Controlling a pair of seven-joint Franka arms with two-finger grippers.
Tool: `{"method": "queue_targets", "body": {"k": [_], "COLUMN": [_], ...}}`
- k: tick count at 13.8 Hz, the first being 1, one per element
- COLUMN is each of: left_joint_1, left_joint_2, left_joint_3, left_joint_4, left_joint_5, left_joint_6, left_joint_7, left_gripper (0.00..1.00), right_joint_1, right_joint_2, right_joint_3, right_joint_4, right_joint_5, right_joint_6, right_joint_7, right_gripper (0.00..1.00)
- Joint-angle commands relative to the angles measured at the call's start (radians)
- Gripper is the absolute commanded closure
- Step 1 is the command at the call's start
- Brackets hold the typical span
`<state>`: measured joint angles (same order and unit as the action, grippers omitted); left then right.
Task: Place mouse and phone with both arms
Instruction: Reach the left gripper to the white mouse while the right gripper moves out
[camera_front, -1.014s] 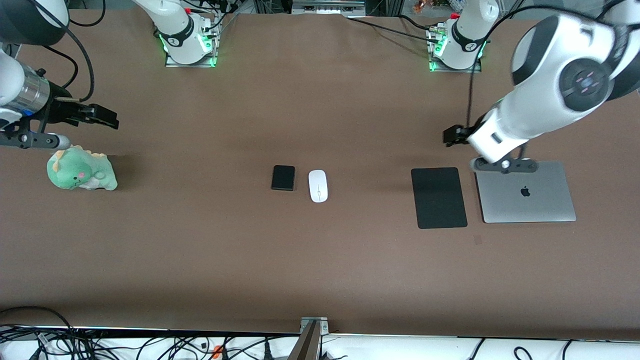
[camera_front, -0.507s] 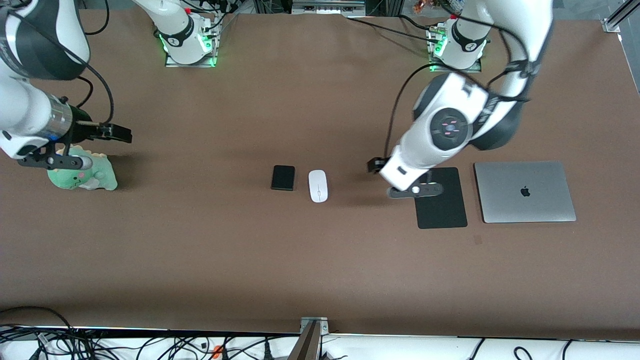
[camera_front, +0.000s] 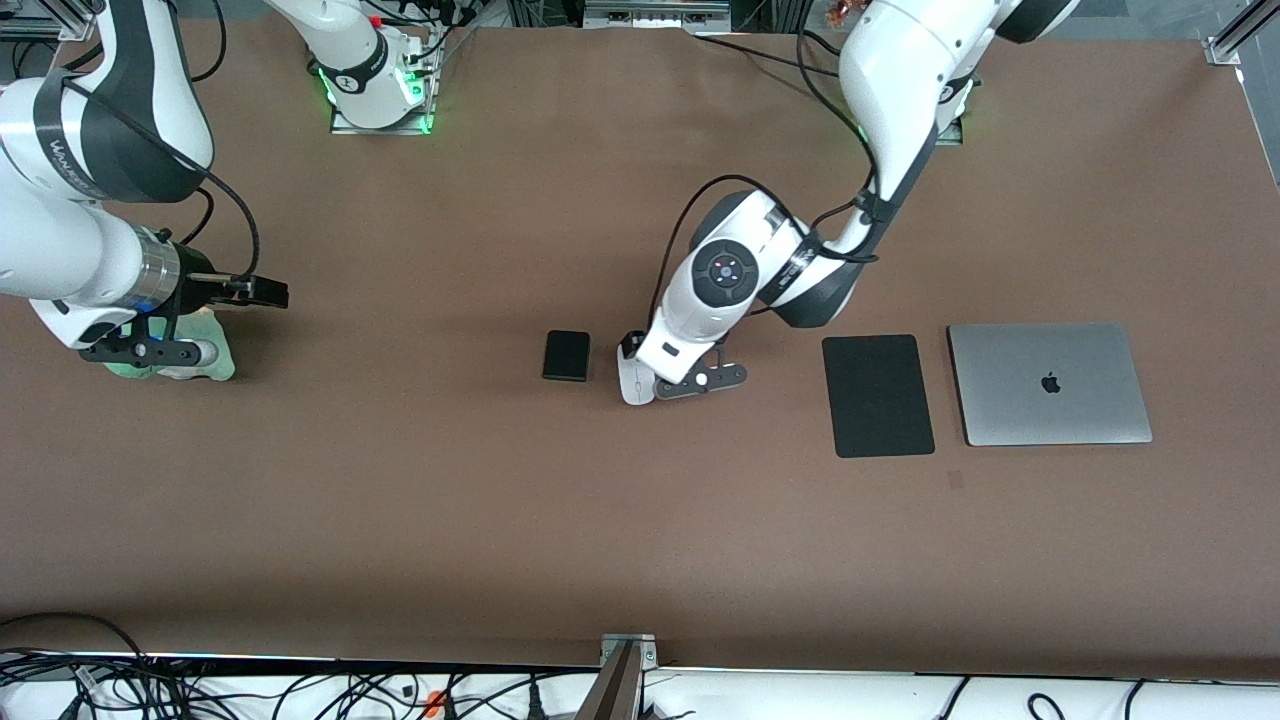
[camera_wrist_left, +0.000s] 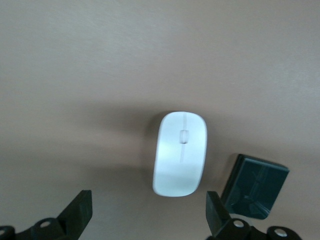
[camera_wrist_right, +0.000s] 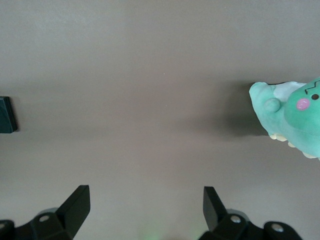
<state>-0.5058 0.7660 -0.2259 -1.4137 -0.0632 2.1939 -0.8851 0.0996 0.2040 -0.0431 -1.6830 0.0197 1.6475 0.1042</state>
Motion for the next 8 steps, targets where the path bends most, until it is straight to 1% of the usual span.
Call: {"method": "queue_targets", "body": {"k": [1,4,7,8], "left_joint_1": [-0.034,-0.075,-0.092,-0.091], "left_joint_2": [0.079,0.131,0.134,0.139], "left_joint_3": [0.014,0.02,0.028,0.028], "left_joint_4": [0.068,0.097,0.098,0.098], "left_joint_5": [-0.007,-0.003,0.005,0.028], "left_joint_6": [0.041,0.061,0.063,0.063], "left_joint_7": [-0.014,-0.014,-0.011,-0.008], "left_gripper": [0.0,0.0,0.0,0.0], "right_joint_1": [0.002,0.003,0.005,0.006], "right_joint_2": [-0.003,-0.001,-0.001,0.0], "right_joint_3": [-0.001,-0.001,-0.001,-0.001], "right_joint_4": [-0.007,-0.007,-0.009,-0.007], "right_joint_5": [0.02,0.031,0.034,0.035], "right_joint_6": [0.017,0.018,0.017,0.018], "right_joint_7": [0.009,0.02,0.075,0.075], "right_gripper": [0.0,0.0,0.0,0.0]}}
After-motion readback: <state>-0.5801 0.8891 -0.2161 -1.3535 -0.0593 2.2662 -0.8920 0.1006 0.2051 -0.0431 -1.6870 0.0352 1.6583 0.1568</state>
